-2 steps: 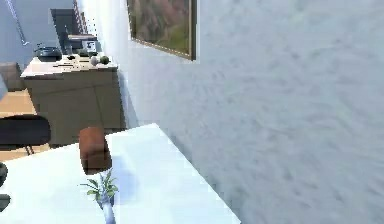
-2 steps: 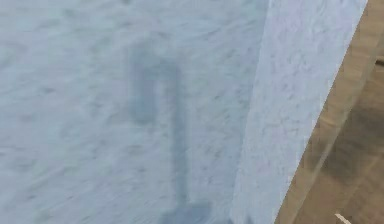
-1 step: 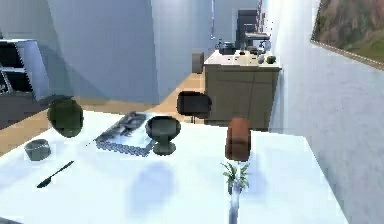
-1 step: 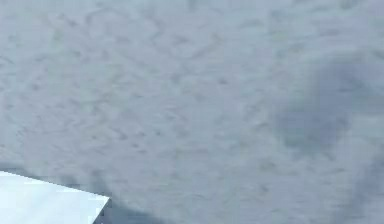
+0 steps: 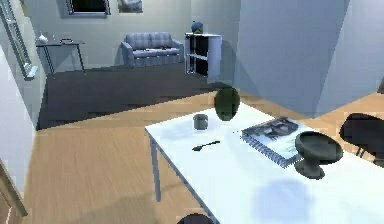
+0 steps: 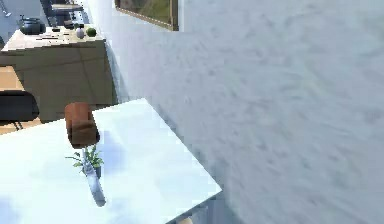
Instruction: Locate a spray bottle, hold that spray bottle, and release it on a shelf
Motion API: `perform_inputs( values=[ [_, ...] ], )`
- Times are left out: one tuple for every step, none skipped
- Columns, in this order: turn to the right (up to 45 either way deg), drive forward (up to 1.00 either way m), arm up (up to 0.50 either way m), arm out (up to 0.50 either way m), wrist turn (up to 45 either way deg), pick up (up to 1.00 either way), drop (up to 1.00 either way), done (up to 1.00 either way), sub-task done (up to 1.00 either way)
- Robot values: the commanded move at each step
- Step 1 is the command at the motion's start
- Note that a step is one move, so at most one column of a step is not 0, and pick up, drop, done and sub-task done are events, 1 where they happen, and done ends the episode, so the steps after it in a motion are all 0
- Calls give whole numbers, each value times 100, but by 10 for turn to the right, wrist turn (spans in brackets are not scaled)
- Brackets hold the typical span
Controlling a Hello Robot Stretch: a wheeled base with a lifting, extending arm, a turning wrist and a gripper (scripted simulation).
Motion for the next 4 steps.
perform_inputs(
  values=[
    [-240, 0, 0, 0, 0, 0, 0, 0, 0],
    [0, 0, 50, 0, 0, 0, 0, 0, 0],
    [0, 0, 32, 0, 0, 0, 0, 0, 0],
    [0, 0, 0, 24, 0, 0, 0, 0, 0]
  ],
)
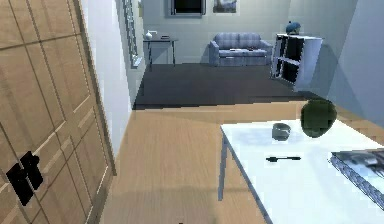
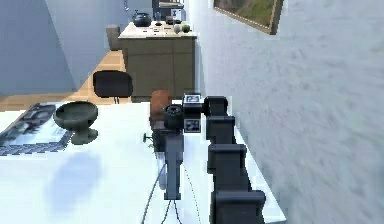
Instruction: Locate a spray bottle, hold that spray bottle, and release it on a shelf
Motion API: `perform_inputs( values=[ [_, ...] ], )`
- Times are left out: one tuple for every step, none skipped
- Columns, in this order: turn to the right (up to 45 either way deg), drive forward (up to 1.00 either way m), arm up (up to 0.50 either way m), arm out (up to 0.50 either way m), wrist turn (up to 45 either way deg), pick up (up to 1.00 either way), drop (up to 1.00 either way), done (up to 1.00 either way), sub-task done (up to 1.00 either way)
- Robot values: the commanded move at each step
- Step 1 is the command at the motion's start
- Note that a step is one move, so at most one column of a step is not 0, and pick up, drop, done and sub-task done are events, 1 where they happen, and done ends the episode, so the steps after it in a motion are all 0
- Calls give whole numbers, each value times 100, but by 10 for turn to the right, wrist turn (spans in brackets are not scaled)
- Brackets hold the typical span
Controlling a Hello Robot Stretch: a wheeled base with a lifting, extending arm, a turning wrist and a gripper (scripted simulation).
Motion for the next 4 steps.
perform_inputs(
  values=[
    [0, 0, 0, 0, 450, 0, 0, 0, 0],
    [0, 0, 0, 0, 450, 0, 0, 0, 0],
    [0, 0, 0, 0, 450, 0, 0, 0, 0],
    [0, 0, 0, 0, 150, 0, 0, 0, 0]
  ],
)
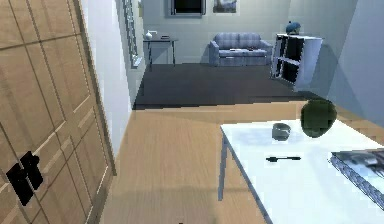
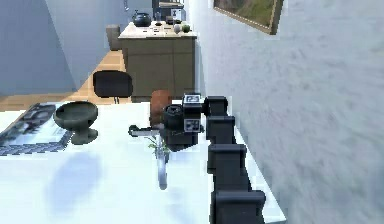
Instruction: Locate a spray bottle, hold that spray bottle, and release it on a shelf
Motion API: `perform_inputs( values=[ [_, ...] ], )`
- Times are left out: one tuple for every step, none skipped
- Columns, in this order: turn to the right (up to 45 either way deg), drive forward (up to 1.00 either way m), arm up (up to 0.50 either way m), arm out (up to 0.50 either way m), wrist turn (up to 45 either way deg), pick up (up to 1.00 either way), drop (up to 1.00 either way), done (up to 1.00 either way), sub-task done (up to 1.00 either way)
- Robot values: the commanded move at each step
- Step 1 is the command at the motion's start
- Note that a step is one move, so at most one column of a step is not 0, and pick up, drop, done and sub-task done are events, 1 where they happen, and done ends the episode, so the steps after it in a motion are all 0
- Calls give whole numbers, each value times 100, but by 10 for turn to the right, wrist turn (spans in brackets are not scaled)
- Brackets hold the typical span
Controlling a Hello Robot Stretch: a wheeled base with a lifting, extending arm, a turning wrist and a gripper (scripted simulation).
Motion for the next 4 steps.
perform_inputs(
  values=[
    [0, 0, -30, 0, 0, 0, 0, 0, 0],
    [0, 0, 0, 0, 0, 100, 0, 0, 0],
    [0, 0, 10, 0, 0, 0, 0, 0, 0],
    [0, 0, 26, 0, 0, 0, 0, 0, 0]
  ],
)
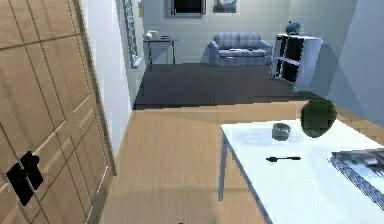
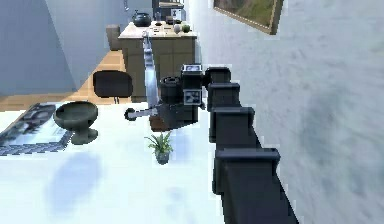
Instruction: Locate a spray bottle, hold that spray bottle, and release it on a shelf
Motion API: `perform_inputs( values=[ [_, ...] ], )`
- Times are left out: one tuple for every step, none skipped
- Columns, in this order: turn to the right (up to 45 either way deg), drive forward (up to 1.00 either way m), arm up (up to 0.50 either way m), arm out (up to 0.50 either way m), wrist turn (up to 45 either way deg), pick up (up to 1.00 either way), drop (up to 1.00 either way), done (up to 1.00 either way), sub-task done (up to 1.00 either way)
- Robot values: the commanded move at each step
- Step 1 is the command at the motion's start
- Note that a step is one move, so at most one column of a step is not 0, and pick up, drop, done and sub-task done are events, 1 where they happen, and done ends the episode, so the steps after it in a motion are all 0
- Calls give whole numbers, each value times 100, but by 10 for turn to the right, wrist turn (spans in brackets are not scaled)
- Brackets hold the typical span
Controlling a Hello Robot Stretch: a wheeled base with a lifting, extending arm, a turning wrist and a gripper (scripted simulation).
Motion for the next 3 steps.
perform_inputs(
  values=[
    [0, 0, 0, 0, -450, 0, 0, 0, 0],
    [0, 0, 0, 0, -450, 0, 0, 0, 0],
    [0, 0, 0, 0, -90, 0, 0, 0, 0]
  ],
)
